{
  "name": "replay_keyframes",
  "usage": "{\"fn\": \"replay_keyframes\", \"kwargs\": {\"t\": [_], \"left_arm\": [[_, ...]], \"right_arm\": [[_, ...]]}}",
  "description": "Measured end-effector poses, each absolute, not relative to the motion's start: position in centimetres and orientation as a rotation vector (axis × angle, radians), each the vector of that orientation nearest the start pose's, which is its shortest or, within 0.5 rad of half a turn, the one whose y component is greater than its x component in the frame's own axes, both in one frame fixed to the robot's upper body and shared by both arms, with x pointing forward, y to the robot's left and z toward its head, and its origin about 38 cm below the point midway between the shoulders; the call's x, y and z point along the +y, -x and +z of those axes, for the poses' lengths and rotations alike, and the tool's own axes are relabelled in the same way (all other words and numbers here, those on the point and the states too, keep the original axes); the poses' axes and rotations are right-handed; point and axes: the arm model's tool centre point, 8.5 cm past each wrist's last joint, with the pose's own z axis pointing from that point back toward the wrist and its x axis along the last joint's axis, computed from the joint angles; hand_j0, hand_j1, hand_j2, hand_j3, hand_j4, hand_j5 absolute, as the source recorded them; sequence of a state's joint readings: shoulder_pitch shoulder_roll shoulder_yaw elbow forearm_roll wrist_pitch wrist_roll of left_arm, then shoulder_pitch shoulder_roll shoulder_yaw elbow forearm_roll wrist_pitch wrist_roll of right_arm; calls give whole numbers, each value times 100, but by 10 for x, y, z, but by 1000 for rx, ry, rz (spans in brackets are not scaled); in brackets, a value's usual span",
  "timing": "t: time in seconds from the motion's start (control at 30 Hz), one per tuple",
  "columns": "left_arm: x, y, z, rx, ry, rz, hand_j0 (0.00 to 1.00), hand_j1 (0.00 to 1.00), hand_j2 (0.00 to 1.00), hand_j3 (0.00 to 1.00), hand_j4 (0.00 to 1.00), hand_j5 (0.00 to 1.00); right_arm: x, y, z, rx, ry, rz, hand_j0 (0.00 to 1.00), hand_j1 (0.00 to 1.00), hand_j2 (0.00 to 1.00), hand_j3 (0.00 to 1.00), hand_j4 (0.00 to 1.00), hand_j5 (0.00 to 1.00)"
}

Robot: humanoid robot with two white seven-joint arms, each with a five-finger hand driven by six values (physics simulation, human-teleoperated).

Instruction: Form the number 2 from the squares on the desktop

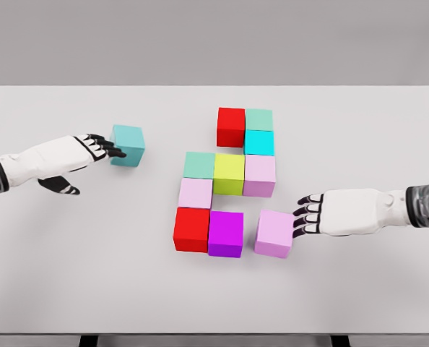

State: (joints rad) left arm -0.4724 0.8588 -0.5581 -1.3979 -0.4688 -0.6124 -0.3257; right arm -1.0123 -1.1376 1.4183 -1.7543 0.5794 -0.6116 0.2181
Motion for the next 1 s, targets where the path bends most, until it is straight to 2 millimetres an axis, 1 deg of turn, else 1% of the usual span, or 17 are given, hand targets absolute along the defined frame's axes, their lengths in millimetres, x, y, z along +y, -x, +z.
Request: {"fn": "replay_keyframes", "kwargs": {"t": [0.03, 0.07, 0.23, 0.3, 0.37, 0.4, 0.47, 0.57, 0.67, 0.77, 0.87, 1.0], "left_arm": [[338, -419, 175, -1431, -460, -1972, 100, 100, 100, 100, 100, 100], [336, -422, 176, -1433, -460, -1974, 100, 100, 100, 100, 100, 100], [327, -430, 168, -1434, -442, -1968, 100, 100, 100, 100, 100, 100], [322, -439, 178, -1453, -463, -1970, 100, 100, 100, 100, 100, 100], [317, -445, 178, -1458, -462, -1971, 100, 100, 100, 100, 100, 100], [315, -451, 184, -1468, -476, -1970, 100, 100, 100, 100, 100, 100], [314, -456, 186, -1468, -483, -1964, 100, 100, 100, 100, 100, 100], [317, -456, 178, -1447, -472, -1956, 100, 100, 100, 100, 100, 100], [323, -451, 168, -1420, -456, -1955, 100, 100, 100, 100, 100, 100], [331, -447, 166, -1398, -458, -1957, 100, 100, 100, 100, 100, 100], [335, -443, 163, -1382, -454, -1960, 100, 100, 100, 100, 100, 100], [327, -444, 160, -1381, -442, -1981, 100, 100, 100, 100, 100, 100]], "right_arm": [[-287, -344, 181, 1379, -277, -3037, 99, 99, 99, 99, 99, 99], [-286, -344, 181, 1379, -276, -3035, 99, 99, 99, 99, 99, 99], [-283, -344, 180, 1384, -269, -3028, 99, 99, 99, 99, 99, 99], [-281, -345, 180, 1387, -265, -3024, 99, 99, 99, 99, 99, 99], [-281, -345, 180, 1387, -267, -3023, 99, 99, 99, 99, 99, 99], [-281, -346, 181, 1389, -271, -3021, 99, 99, 99, 99, 99, 99], [-281, -347, 183, 1393, -281, -3016, 99, 99, 99, 99, 99, 99], [-280, -349, 185, 1398, -292, -3012, 99, 99, 99, 99, 99, 99], [-280, -349, 186, 1399, -295, -3009, 99, 99, 99, 99, 99, 99], [-279, -349, 186, 1401, -294, -3006, 99, 99, 99, 99, 99, 99], [-278, -349, 186, 1402, -292, -3003, 99, 99, 99, 99, 99, 99], [-278, -349, 186, 1403, -290, -3001, 99, 99, 99, 99, 99, 99]]}}
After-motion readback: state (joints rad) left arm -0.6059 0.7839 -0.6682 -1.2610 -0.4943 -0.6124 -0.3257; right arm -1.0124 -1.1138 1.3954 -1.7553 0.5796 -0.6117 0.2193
